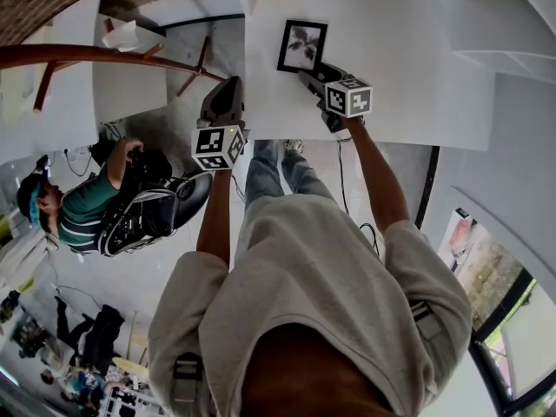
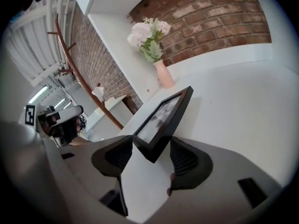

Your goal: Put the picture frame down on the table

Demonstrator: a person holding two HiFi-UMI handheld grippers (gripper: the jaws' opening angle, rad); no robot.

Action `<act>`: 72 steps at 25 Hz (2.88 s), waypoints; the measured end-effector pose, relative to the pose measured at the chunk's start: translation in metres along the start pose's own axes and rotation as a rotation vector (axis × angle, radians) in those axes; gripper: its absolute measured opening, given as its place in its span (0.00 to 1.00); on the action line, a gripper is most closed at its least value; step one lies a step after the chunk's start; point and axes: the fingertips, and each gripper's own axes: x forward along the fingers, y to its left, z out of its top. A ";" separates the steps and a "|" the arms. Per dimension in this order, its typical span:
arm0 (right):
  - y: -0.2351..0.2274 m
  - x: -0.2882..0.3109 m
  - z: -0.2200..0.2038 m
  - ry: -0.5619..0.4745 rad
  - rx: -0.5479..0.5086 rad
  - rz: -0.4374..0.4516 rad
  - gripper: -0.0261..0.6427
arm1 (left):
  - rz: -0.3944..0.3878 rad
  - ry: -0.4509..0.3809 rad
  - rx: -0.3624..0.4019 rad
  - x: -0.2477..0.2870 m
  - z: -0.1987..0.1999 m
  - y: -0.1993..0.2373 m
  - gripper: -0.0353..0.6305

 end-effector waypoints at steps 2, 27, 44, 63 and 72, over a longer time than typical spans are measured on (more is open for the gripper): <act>0.000 0.002 -0.005 0.037 -0.070 -0.013 0.44 | 0.000 -0.001 -0.001 0.000 0.000 -0.001 0.08; -0.011 -0.026 -0.002 0.018 -0.281 -0.208 0.23 | -0.005 -0.020 0.016 -0.004 0.010 -0.022 0.08; 0.022 -0.089 0.032 -0.218 -0.279 -0.223 0.08 | 0.002 -0.057 0.060 -0.029 0.031 -0.049 0.08; 0.064 -0.166 0.094 -0.460 -0.304 -0.213 0.07 | 0.035 -0.175 0.125 -0.057 0.089 -0.059 0.08; 0.071 -0.190 0.123 -0.535 -0.321 -0.223 0.07 | 0.033 -0.243 0.157 -0.059 0.124 -0.067 0.08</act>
